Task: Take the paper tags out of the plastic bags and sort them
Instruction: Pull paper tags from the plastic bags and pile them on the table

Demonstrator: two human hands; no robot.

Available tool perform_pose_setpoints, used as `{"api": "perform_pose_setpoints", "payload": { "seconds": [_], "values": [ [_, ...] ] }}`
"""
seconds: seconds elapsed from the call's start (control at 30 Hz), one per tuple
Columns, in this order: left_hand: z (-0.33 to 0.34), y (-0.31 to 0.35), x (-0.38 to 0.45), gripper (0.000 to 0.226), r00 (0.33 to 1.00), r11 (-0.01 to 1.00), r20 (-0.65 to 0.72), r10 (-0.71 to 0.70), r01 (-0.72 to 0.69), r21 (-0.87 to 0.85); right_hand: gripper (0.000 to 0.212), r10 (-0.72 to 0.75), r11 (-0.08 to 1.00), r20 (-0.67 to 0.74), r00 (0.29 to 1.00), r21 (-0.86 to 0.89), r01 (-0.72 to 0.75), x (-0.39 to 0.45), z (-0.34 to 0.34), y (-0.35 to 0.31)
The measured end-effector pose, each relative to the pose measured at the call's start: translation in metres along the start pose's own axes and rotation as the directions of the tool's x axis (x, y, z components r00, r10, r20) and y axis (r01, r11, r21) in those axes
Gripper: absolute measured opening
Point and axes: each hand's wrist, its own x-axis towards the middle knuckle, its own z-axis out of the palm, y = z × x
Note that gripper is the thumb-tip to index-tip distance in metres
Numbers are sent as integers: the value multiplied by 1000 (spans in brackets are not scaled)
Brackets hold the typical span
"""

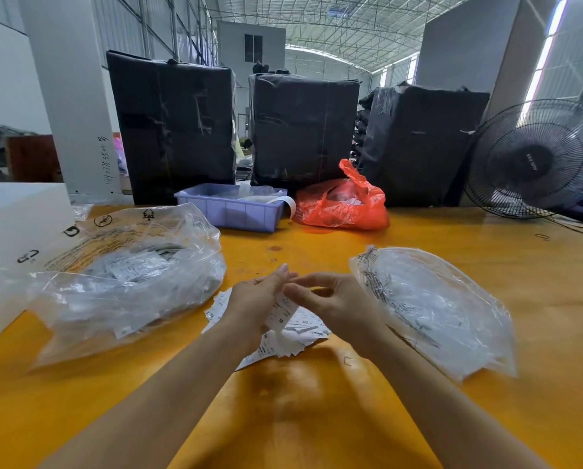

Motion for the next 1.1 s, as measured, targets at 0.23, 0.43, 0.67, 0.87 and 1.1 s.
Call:
{"api": "perform_pose_setpoints", "payload": {
  "seconds": [0.23, 0.43, 0.67, 0.87, 1.1],
  "values": [
    [-9, 10, 5, 38, 989, 993, 110, -103, 96, 71, 17, 298, 905, -149, 943, 357, -230, 6, -9, 6],
    [-23, 14, 8, 6, 978, 981, 185, -95, 61, 184, 18, 337, 857, -214, 917, 473, -205, 9, -13, 7],
    [-61, 43, 18, 17, 957, 916, -154, 245, -177, 361, 11, 37, 999, -498, 866, 6, -39, 12, -39, 6],
    [-147, 51, 30, 29, 570, 610, -459, 682, -96, 787, 24, -115, 617, -548, 829, -693, -373, 11, -99, 41],
    [-169, 30, 37, 22, 652, 486, -423, 629, 95, 869, 22, 232, 384, -528, 817, -722, -576, 4, -110, 67]
  ]
}}
